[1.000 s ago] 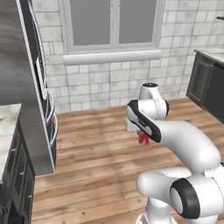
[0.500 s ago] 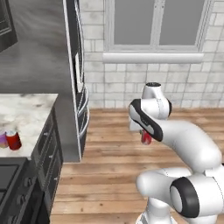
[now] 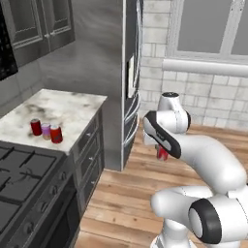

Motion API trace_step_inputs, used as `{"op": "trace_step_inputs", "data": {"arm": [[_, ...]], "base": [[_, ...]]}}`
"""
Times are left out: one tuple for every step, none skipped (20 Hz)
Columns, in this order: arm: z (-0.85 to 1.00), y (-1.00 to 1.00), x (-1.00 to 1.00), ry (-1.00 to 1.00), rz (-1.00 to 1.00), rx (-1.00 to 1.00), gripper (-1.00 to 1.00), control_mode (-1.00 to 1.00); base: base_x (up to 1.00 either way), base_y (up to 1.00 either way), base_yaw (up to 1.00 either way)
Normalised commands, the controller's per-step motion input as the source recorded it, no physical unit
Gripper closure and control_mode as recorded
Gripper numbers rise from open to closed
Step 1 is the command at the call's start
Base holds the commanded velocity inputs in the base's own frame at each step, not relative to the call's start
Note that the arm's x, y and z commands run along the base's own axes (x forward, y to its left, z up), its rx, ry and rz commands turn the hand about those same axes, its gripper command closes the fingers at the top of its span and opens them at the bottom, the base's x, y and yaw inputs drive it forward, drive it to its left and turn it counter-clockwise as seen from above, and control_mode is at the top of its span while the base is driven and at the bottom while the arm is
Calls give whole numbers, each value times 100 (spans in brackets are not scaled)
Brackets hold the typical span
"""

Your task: Four empty soda cans are scattered around the kitchen. Gather all the cans and cluster them next to the stove for recycling.

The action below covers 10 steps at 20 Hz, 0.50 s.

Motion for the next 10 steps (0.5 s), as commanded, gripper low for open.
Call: {"op": "trace_step_inputs", "data": {"arm": [[0,0,0,0,0,0,100,100],[0,0,0,0,0,0,100,100],[0,0,0,0,0,0,100,100],[0,0,0,0,0,0,100,100],[0,0,0,0,0,0,100,100],[0,0,0,0,0,0,100,100],[0,0,0,0,0,0,100,100],[0,0,0,0,0,0,100,100],[0,0,0,0,0,0,100,100],[0,0,0,0,0,0,100,100]], "base": [[8,0,47],[9,0,47],[10,0,46],[11,0,46],[11,0,46],[12,0,46],[13,0,46],[16,0,46],[17,0,46],[21,0,45]]}}
